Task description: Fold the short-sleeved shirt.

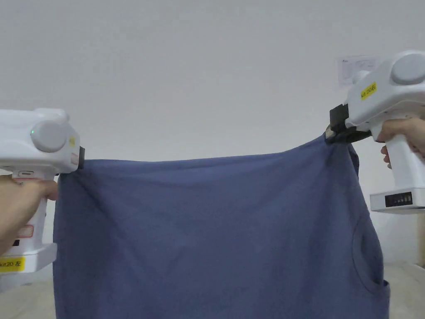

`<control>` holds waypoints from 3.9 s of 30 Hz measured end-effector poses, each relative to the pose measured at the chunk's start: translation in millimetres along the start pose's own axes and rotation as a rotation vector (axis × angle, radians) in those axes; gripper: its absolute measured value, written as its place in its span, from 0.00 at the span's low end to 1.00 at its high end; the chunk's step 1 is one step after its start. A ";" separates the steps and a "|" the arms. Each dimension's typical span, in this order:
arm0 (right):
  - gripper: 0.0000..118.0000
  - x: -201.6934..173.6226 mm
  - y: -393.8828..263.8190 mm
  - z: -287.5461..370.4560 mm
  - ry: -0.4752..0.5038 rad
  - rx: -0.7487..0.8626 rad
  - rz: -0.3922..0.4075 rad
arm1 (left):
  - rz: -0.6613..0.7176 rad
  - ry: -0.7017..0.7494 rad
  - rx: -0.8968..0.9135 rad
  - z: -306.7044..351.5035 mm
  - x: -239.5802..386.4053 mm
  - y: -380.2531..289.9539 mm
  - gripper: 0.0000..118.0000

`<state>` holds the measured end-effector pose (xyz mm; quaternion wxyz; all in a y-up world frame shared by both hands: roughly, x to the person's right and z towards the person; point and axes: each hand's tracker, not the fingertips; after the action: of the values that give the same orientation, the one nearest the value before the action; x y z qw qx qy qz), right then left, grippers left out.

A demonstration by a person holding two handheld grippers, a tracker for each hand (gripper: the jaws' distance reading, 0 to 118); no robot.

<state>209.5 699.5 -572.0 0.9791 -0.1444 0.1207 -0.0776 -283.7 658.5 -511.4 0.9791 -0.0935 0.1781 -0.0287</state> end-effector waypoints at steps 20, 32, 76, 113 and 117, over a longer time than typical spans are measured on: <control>0.03 -10.9 67.4 -141.9 -0.065 0.026 0.058 | -0.026 0.092 0.040 -157.5 33.4 36.7 0.02; 0.03 -1.1 46.2 -165.1 -0.054 0.018 0.090 | -0.108 0.111 0.016 -182.0 43.8 9.0 0.02; 0.03 69.9 -500.9 70.5 -0.073 -0.430 -0.278 | 0.054 0.022 -0.551 120.0 -28.0 -472.9 0.02; 0.00 3.5 -572.7 167.2 0.041 -0.436 0.034 | 0.066 -0.163 -0.559 250.0 -54.6 -532.2 0.00; 0.00 -2.7 -578.9 159.4 0.083 -0.450 -0.022 | -0.030 -0.087 -0.538 239.4 -53.4 -535.2 0.00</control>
<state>180.4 194.3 -248.8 0.9155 -0.3572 0.1734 -0.0653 -261.1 179.8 -169.5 0.9252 -0.3542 0.1357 0.0092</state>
